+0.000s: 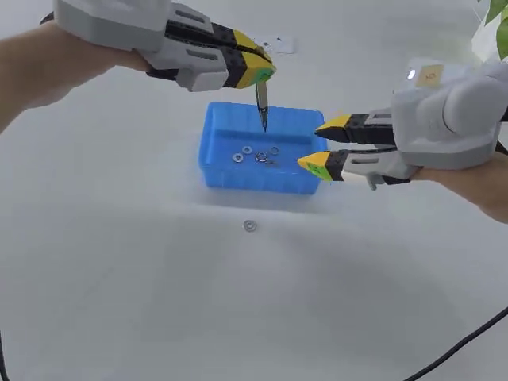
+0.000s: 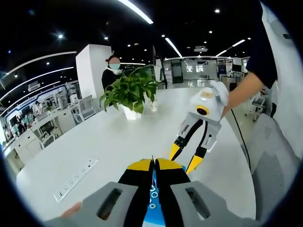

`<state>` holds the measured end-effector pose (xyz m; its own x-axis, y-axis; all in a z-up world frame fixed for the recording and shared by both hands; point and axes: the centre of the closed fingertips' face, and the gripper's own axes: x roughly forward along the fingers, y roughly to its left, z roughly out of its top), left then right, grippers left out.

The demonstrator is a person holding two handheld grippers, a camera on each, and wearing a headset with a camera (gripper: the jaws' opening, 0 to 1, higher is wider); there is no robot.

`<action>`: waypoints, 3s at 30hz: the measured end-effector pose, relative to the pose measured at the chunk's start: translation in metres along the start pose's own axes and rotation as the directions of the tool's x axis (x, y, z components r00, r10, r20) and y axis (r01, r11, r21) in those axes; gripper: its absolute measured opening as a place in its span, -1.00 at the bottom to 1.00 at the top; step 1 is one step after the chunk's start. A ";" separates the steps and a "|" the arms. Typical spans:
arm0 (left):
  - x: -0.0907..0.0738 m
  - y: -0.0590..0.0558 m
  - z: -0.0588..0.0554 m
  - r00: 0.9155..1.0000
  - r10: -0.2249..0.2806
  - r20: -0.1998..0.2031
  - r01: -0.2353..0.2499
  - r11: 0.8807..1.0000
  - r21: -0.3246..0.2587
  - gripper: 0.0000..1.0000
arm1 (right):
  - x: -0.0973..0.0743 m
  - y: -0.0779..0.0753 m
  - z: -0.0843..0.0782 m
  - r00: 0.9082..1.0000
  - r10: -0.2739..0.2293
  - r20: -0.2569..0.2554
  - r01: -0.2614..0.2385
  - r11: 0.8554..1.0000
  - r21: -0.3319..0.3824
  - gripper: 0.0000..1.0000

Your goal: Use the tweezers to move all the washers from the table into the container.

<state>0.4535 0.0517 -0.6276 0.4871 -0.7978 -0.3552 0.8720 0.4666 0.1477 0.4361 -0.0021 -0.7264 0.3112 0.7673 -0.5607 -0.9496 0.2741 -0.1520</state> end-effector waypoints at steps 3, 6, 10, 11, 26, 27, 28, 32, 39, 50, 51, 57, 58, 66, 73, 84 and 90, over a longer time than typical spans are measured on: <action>-0.006 -0.002 0.003 1.000 0.011 0.012 -0.011 1.000 -0.012 -0.88 | -0.005 0.002 -0.003 1.000 -0.021 0.011 0.021 1.000 0.011 -0.38; -0.011 -0.004 0.004 1.000 0.019 0.014 -0.019 1.000 -0.018 -0.88 | -0.011 0.004 -0.002 0.999 -0.039 0.027 0.038 0.999 0.031 -0.38; -0.017 -0.009 0.004 0.999 0.029 0.015 -0.029 0.999 -0.029 -0.88 | -0.017 0.007 0.003 0.997 -0.060 0.054 0.057 0.997 0.058 -0.37; -0.017 -0.011 0.004 0.999 0.031 0.017 -0.031 0.999 -0.031 -0.88 | -0.018 0.010 0.003 0.997 -0.061 0.057 0.058 0.997 0.055 -0.37; -0.030 -0.035 0.004 0.998 0.052 0.025 -0.051 0.998 -0.042 -0.88 | -0.033 0.035 -0.010 0.995 -0.074 0.069 0.066 0.991 0.112 -0.37; -0.031 -0.035 0.003 0.998 0.057 0.022 -0.056 0.998 -0.042 -0.88 | -0.035 0.036 -0.011 0.995 -0.076 0.070 0.068 0.991 0.113 -0.37; -0.032 -0.038 0.003 0.998 0.055 0.026 -0.054 0.997 -0.046 -0.88 | -0.036 0.037 -0.012 0.994 -0.078 0.071 0.070 0.991 0.114 -0.37; -0.034 -0.051 0.002 0.999 0.039 0.029 -0.037 0.998 -0.044 -0.88 | -0.041 0.044 -0.013 0.994 -0.081 0.074 0.072 0.991 0.114 -0.37; -0.037 -0.085 -0.012 1.000 -0.005 0.001 0.005 0.999 -0.044 -0.88 | -0.047 0.059 -0.014 0.992 -0.087 0.088 0.074 0.988 0.139 -0.38; -0.029 -0.107 -0.034 1.000 -0.014 -0.006 0.013 0.992 -0.126 -0.88 | -0.043 0.073 -0.026 0.995 -0.059 0.083 0.044 0.985 0.166 -0.38; -0.027 -0.107 -0.034 1.000 -0.014 -0.004 0.013 0.991 -0.132 -0.88 | -0.042 0.072 -0.026 0.995 -0.059 0.084 0.045 0.985 0.167 -0.38; -0.018 -0.106 -0.041 1.000 -0.003 -0.005 0.002 0.990 -0.138 -0.88 | -0.040 0.067 -0.028 0.993 -0.066 0.095 0.048 0.981 0.186 -0.38; -0.016 -0.104 -0.043 1.000 0.002 -0.012 -0.004 0.990 -0.141 -0.88 | -0.039 0.067 -0.029 0.993 -0.065 0.095 0.047 0.981 0.188 -0.38; -0.013 -0.093 -0.058 0.999 0.012 -0.039 -0.018 0.987 -0.160 -0.88 | -0.031 0.065 -0.040 0.995 -0.057 0.078 0.040 0.978 0.203 -0.38; -0.004 -0.085 -0.064 0.999 0.013 -0.049 -0.021 0.987 -0.158 -0.88 | -0.026 0.065 -0.039 0.996 -0.046 0.078 0.030 0.979 0.202 -0.38; 0.000 -0.087 -0.068 0.999 -0.015 -0.052 0.006 0.986 -0.166 -0.88 | -0.025 0.062 -0.040 0.996 -0.045 0.072 0.030 0.980 0.199 -0.38; -0.001 -0.087 -0.072 0.998 -0.015 -0.062 0.005 0.987 -0.159 -0.88 | -0.025 0.064 -0.040 0.997 -0.042 0.069 0.028 0.980 0.195 -0.38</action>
<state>0.3734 0.0387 -0.7063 0.4698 -0.7798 -0.4137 0.8559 0.5171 -0.0027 0.3660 -0.0269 -0.7552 0.3528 0.7930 -0.4967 -0.9151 0.4032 -0.0062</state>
